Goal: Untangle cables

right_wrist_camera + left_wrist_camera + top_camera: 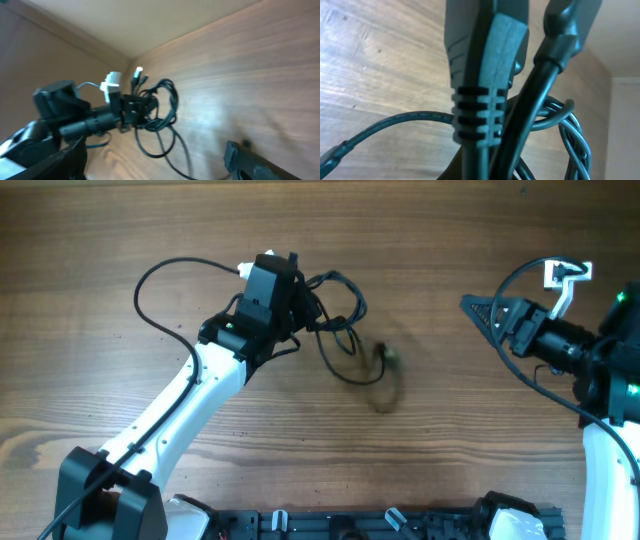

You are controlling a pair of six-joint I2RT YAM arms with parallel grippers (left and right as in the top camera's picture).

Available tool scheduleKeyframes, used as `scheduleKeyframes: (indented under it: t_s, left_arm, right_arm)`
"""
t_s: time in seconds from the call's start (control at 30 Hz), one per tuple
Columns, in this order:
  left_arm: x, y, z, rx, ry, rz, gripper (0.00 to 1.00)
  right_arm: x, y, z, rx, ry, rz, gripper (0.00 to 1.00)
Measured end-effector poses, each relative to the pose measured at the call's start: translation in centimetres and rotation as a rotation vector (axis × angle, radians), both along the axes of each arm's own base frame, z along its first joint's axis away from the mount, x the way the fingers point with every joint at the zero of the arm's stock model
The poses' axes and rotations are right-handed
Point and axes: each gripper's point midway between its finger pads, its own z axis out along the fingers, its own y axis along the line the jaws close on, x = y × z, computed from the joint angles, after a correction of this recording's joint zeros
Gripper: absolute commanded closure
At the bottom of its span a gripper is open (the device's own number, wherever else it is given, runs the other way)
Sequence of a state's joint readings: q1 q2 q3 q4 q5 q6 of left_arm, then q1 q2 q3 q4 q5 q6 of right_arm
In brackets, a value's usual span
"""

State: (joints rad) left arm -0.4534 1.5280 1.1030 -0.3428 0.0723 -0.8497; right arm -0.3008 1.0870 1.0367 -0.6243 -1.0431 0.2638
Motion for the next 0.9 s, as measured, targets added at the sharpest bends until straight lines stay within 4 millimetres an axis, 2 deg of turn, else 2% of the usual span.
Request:
scheduleKeyframes:
  t_s: [0.07, 0.13, 0.23, 0.33, 0.43, 0.63, 0.9]
  left_arm:
    - [0.1, -0.2, 0.2, -0.005, -0.008, -0.002, 0.96]
    - [-0.1, -0.5, 0.2, -0.005, -0.009, -0.011, 0.96]
    - [-1.0, -2.3, 0.2, -0.007, -0.012, -0.058, 0.96]
    - [-1.7, -4.5, 0.9, -0.025, -0.043, -0.108, 0.96]
    - [-2.1, -5.8, 1.5, -0.043, -0.067, -0.139, 0.96]
    - [-2.0, -6.0, 1.7, -0.057, -0.070, -0.138, 0.96]
    - [-2.1, -6.1, 1.7, -0.067, -0.063, -0.140, 0.96]
  right_arm:
    - [0.3, 0.3, -0.1, -0.042, -0.029, 0.007, 0.11]
    - [0.4, 1.4, -0.4, -0.081, -0.042, 0.037, 0.20]
    - [0.3, 5.2, -1.7, -0.137, -0.043, 0.147, 0.34]
    - [0.7, 8.7, -3.5, -0.151, -0.018, 0.250, 0.40]
    - [1.3, 11.1, -5.4, -0.145, 0.025, 0.313, 0.45]
    - [2.4, 13.9, -8.0, -0.121, 0.059, 0.399, 0.54]
    - [3.2, 15.4, -8.6, -0.067, 0.023, 0.477, 0.62]
